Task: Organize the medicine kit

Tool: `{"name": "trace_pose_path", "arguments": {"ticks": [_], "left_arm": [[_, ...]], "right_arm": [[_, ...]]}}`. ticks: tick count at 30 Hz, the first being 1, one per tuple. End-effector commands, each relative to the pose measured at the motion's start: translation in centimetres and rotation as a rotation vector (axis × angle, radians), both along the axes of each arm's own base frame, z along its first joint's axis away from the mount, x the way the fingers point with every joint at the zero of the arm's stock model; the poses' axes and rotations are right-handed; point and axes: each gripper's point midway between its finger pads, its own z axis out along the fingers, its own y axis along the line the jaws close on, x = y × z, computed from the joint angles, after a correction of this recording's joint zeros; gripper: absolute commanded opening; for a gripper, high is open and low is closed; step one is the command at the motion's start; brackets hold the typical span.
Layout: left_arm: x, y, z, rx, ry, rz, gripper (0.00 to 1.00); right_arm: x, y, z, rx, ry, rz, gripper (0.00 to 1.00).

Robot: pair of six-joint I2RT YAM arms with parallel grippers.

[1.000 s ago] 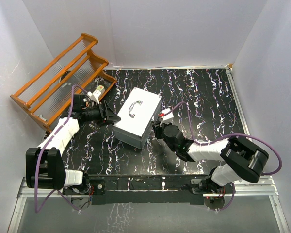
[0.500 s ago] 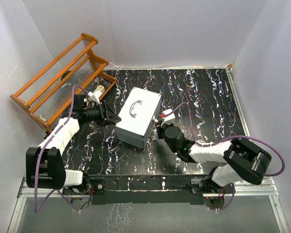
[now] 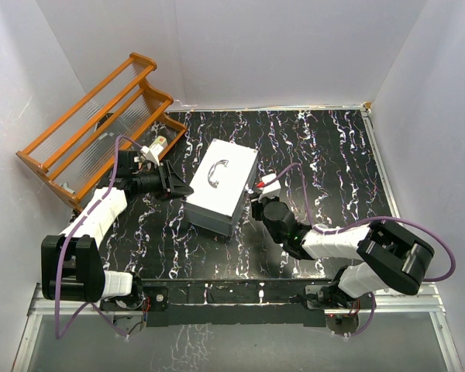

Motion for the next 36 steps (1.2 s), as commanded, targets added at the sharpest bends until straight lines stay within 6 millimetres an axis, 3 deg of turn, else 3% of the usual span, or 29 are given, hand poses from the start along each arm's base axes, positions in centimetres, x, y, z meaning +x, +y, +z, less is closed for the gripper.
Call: {"name": "trace_pose_path", "arguments": {"ticks": [1, 4, 11, 21, 24, 30, 36], "left_arm": [[-2.0, 2.1, -5.2, 0.167, 0.148, 0.047, 0.30], [-2.0, 2.1, -5.2, 0.168, 0.148, 0.049, 0.30], [-2.0, 2.1, -5.3, 0.167, 0.148, 0.048, 0.30], [-1.9, 2.0, -5.2, 0.165, 0.146, 0.047, 0.29], [-1.9, 2.0, -5.1, 0.162, 0.144, 0.047, 0.29], [-1.9, 2.0, -5.2, 0.160, 0.146, 0.045, 0.30], [-2.1, 1.9, -5.5, 0.159, 0.159, 0.041, 0.30]], "right_arm": [[1.1, -1.7, 2.1, 0.018, -0.074, -0.102, 0.30], [0.9, -2.0, 2.1, 0.017, -0.074, -0.109, 0.29], [0.5, -2.9, 1.8, 0.007, -0.069, -0.126, 0.15], [0.6, -2.8, 3.2, 0.037, -0.093, -0.124, 0.13], [0.6, -2.0, 3.4, 0.048, -0.091, -0.091, 0.15], [-0.1, 0.6, 1.7, 0.050, -0.040, 0.046, 0.33], [0.4, 2.5, 1.7, 0.071, -0.045, 0.098, 0.43]]}}
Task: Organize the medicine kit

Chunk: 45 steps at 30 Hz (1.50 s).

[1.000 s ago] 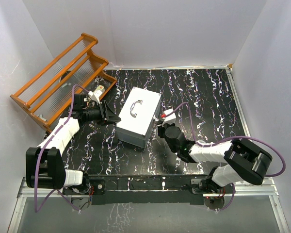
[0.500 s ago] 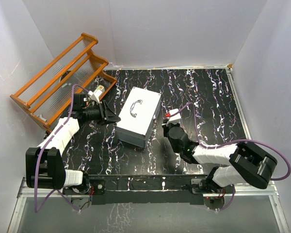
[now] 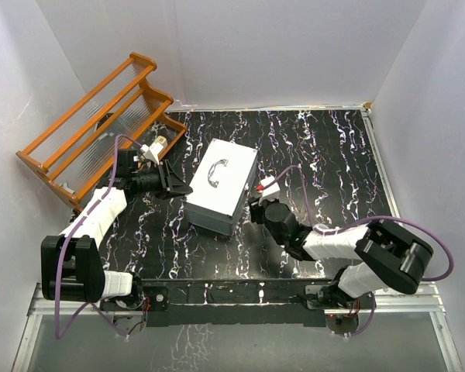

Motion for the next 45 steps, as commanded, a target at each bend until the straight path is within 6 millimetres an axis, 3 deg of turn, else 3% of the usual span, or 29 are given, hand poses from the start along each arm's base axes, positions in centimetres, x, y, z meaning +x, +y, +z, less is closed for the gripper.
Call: {"name": "trace_pose_path", "arguments": {"ticks": [1, 7, 16, 28, 45], "left_arm": [[-2.3, 2.1, -6.2, 0.174, 0.188, 0.050, 0.30], [-2.4, 2.1, -6.4, 0.178, 0.194, 0.048, 0.30], [-2.2, 2.2, -6.5, 0.181, 0.193, 0.046, 0.30], [-2.1, 2.1, -6.4, 0.175, 0.189, 0.044, 0.29], [-2.1, 2.0, -6.2, 0.168, 0.184, 0.042, 0.28]], "right_arm": [[1.3, 2.6, 3.1, 0.103, -0.072, 0.042, 0.43], [2.4, 2.9, 3.5, 0.122, -0.105, 0.004, 0.41], [3.8, 0.6, 3.3, 0.112, -0.164, -0.152, 0.36], [3.1, -2.4, 3.7, 0.071, -0.206, -0.229, 0.26], [3.2, -1.0, 5.9, 0.076, -0.253, -0.152, 0.17]]}}
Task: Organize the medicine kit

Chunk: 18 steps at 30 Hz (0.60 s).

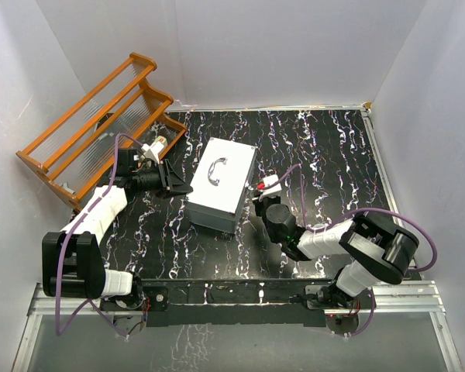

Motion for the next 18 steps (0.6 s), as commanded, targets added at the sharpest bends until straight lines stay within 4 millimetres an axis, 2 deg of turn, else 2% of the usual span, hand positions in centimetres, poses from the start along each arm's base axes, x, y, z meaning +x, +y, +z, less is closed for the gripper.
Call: {"name": "trace_pose_path", "arguments": {"ticks": [1, 11, 18], "left_arm": [[-2.3, 2.2, -6.3, 0.192, 0.182, 0.055, 0.28], [-2.4, 2.2, -6.4, 0.193, 0.183, 0.054, 0.29], [-2.5, 2.1, -6.4, 0.192, 0.182, 0.051, 0.29]], "right_arm": [[0.7, 0.2, 3.8, 0.075, -0.094, -0.010, 0.16], [0.6, 2.3, 4.0, 0.084, -0.079, 0.084, 0.22], [0.8, 2.4, 4.4, 0.118, -0.070, 0.066, 0.22]]}}
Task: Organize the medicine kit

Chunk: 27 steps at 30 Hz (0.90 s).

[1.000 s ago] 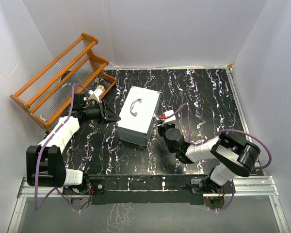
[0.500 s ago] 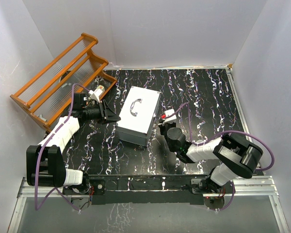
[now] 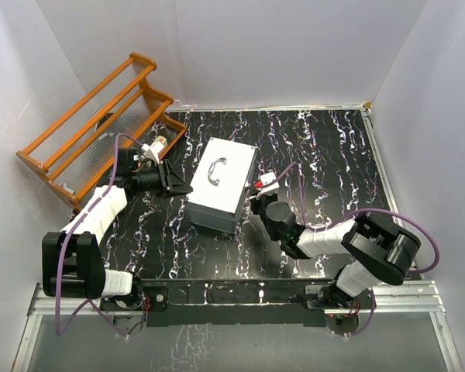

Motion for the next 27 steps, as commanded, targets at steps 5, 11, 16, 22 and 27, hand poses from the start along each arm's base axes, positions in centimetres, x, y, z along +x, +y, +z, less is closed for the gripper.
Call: {"name": "trace_pose_path", "arguments": {"ticks": [5, 11, 16, 22, 27], "left_arm": [[-2.4, 2.1, -6.4, 0.188, 0.184, 0.052, 0.29], [-2.4, 2.1, -6.4, 0.187, 0.184, 0.050, 0.29], [-2.4, 2.1, -6.3, 0.185, 0.182, 0.050, 0.29], [-2.4, 2.0, -6.3, 0.182, 0.181, 0.049, 0.29], [-2.3, 2.0, -6.2, 0.183, 0.180, 0.050, 0.29]], "right_arm": [[1.0, 1.0, 3.4, 0.111, -0.018, -0.026, 0.24], [0.7, 1.1, 4.1, 0.144, -0.011, -0.014, 0.25], [0.5, 1.7, 4.3, 0.143, -0.004, 0.021, 0.26], [0.4, 1.9, 4.5, 0.138, 0.003, 0.032, 0.27], [0.8, 1.5, 5.4, 0.150, -0.005, -0.005, 0.27]]}}
